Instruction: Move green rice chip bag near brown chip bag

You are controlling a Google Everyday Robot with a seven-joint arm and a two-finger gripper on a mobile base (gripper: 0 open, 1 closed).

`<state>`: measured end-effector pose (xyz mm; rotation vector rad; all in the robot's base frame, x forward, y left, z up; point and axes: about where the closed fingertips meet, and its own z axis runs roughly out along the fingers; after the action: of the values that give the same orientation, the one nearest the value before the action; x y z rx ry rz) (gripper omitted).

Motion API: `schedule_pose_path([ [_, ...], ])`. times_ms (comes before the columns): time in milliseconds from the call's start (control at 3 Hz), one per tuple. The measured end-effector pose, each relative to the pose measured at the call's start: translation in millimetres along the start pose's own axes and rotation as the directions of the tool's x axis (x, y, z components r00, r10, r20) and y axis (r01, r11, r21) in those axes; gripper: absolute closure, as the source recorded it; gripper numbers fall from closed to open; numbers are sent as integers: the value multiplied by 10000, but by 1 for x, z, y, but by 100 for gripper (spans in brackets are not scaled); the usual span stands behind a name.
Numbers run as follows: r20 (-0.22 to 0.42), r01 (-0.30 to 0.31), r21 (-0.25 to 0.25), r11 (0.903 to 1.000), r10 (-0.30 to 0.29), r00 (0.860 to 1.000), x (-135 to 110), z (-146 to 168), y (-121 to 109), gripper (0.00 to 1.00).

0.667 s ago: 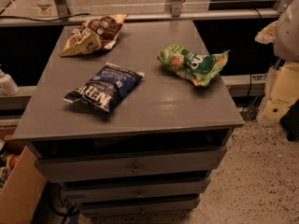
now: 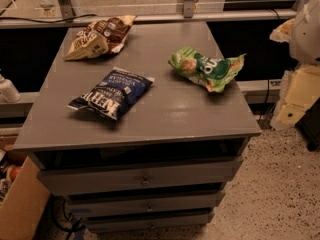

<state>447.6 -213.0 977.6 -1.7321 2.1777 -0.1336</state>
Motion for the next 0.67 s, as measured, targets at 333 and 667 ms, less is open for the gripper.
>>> schedule_pose_path([
  [333, 415, 359, 406, 9985, -376, 9984, -16, 14, -25, 0],
  [667, 784, 580, 743, 9955, -638, 9949, -40, 35, -58, 0],
])
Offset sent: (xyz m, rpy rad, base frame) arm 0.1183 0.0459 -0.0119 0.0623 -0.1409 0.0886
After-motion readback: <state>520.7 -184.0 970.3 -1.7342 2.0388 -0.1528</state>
